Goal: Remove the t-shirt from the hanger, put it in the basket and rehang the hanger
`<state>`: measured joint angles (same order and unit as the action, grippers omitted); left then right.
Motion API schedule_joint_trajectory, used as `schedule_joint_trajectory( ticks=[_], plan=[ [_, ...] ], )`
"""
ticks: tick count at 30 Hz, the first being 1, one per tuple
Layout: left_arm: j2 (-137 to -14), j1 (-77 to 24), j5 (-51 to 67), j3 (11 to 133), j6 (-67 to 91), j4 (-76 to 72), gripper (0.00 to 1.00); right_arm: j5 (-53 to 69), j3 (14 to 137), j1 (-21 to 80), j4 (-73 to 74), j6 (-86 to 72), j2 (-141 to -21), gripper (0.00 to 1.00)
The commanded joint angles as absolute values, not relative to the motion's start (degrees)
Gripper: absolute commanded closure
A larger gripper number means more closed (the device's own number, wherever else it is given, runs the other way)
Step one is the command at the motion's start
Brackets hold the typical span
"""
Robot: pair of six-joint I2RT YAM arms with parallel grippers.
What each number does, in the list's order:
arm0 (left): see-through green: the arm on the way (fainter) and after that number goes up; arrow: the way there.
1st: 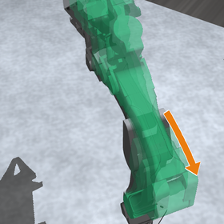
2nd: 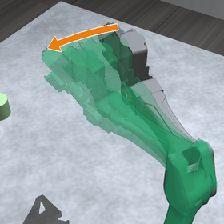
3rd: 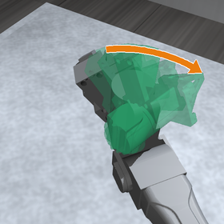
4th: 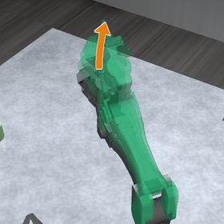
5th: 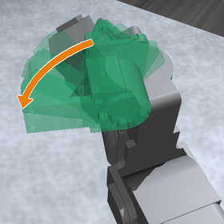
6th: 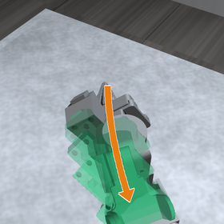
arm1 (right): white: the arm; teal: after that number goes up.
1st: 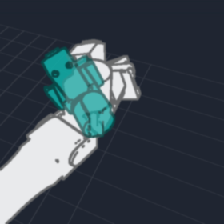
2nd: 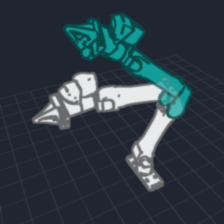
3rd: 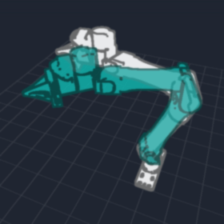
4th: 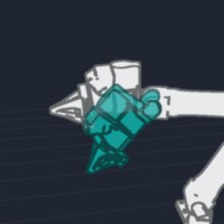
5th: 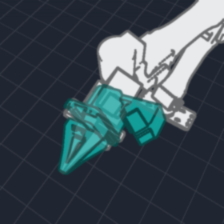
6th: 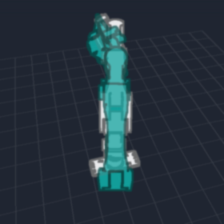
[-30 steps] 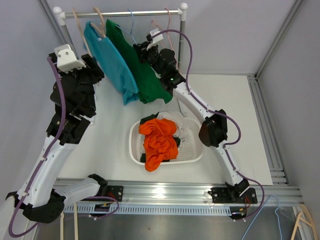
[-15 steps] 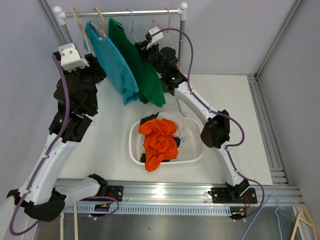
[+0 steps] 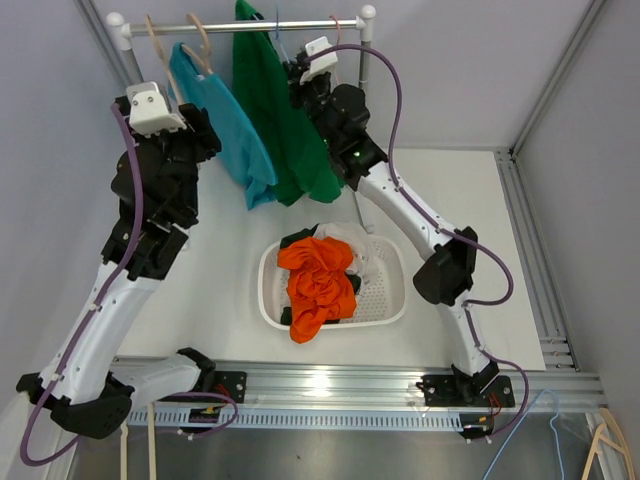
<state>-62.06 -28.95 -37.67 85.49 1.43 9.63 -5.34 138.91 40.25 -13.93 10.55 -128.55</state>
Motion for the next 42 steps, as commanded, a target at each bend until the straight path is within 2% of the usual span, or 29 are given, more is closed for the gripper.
schedule_joint_trajectory(
  ticks=[1, 6, 11, 15, 21, 24, 31, 37, 42],
  plan=[
    [-63.3, -30.3, -34.0, 88.9, 0.4, 8.0, 0.38, -13.2, 134.3, 44.5, -23.8, 20.0, -118.9, 1.00],
    [-63.8, -33.4, -33.8, 90.4, 0.1, 6.5, 0.38, -27.7, 126.3, 53.7, -34.2, 35.1, -115.3, 1.00],
    [-63.6, -36.2, -31.7, 91.1, 0.2, 5.1, 0.38, -35.2, 115.5, 60.0, -48.3, 48.5, -111.6, 1.00],
    [-62.9, -37.5, -34.1, 90.9, 0.3, 4.2, 0.38, -38.1, 108.5, 63.1, -55.2, 51.4, -106.6, 1.00],
    [-60.1, -37.5, -39.3, 88.4, 0.1, 1.8, 0.37, -38.2, 100.0, 65.8, -57.0, 51.2, -101.2, 1.00],
    [-60.5, -37.4, -39.6, 89.4, -2.5, 1.5, 0.36, -36.7, 97.0, 67.0, -54.4, 48.2, -96.7, 1.00],
    [-60.4, -37.4, -30.1, 92.5, -1.1, 6.6, 0.37, -29.6, 91.1, 67.8, -33.7, 32.9, -82.9, 1.00],
    [-58.4, -37.4, -15.2, 95.0, -2.6, 9.9, 0.36, -23.4, 97.9, 65.8, -12.7, 23.3, -78.0, 1.00],
    [-58.1, -37.4, -2.8, 102.4, -7.0, 16.3, 0.35, -19.3, 102.6, 65.3, -3.2, 20.0, -77.1, 1.00]
  ],
)
